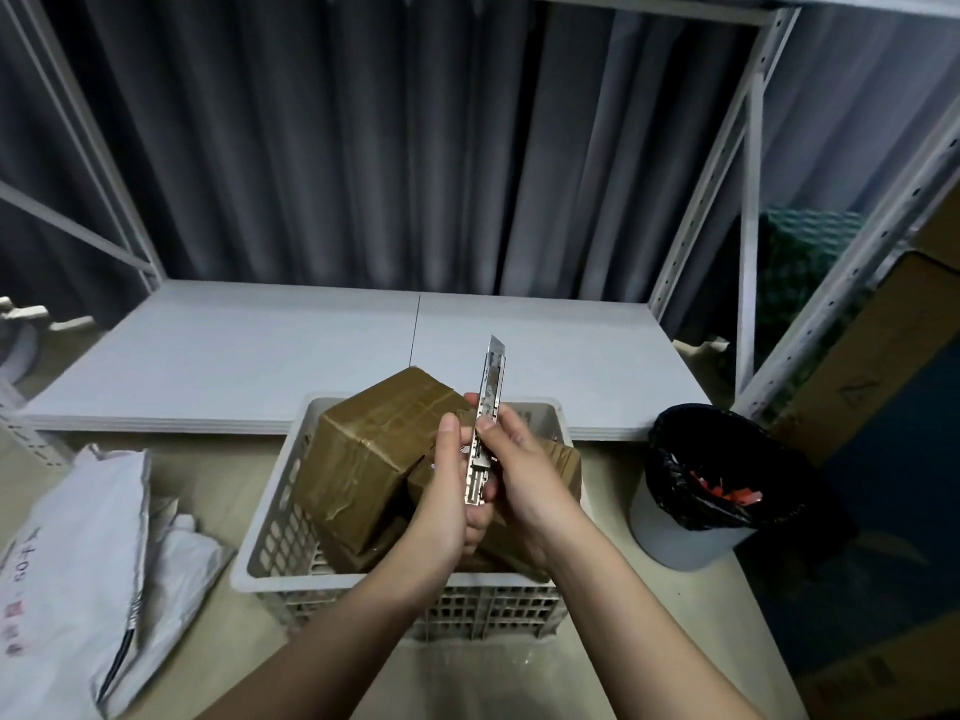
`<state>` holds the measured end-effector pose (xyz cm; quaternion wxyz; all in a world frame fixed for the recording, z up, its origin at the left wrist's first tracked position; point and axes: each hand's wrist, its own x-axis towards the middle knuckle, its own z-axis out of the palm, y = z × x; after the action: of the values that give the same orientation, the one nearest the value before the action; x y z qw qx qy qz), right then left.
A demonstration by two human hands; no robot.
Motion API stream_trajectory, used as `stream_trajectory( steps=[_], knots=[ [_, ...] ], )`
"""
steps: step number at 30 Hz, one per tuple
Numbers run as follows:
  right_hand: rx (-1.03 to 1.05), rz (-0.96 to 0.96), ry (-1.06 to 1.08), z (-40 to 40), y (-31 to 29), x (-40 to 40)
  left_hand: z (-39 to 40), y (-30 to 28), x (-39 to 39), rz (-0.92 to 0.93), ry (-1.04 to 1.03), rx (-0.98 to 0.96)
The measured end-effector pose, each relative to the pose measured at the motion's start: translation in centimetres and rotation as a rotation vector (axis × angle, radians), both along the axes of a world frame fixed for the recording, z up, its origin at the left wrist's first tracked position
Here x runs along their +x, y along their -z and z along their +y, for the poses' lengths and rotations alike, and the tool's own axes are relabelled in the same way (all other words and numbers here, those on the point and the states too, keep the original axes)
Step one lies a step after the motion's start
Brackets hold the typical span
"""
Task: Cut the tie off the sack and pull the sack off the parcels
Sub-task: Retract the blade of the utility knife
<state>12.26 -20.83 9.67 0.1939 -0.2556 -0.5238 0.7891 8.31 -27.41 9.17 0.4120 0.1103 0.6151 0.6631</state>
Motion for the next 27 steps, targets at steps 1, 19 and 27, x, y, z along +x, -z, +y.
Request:
stream_trajectory(
  steps=[1,19,27],
  knots=[
    [-0.017,0.007,-0.008,0.1,0.3,0.0,0.0,0.1,0.1,0.001,0.012,-0.006],
    [0.024,0.029,0.018,0.2,0.8,1.3,0.4,0.7,0.8,0.367,0.000,-0.019],
    [-0.042,0.054,-0.033,-0.1,1.1,0.7,0.3,0.4,0.1,0.220,-0.031,-0.013]
  ],
)
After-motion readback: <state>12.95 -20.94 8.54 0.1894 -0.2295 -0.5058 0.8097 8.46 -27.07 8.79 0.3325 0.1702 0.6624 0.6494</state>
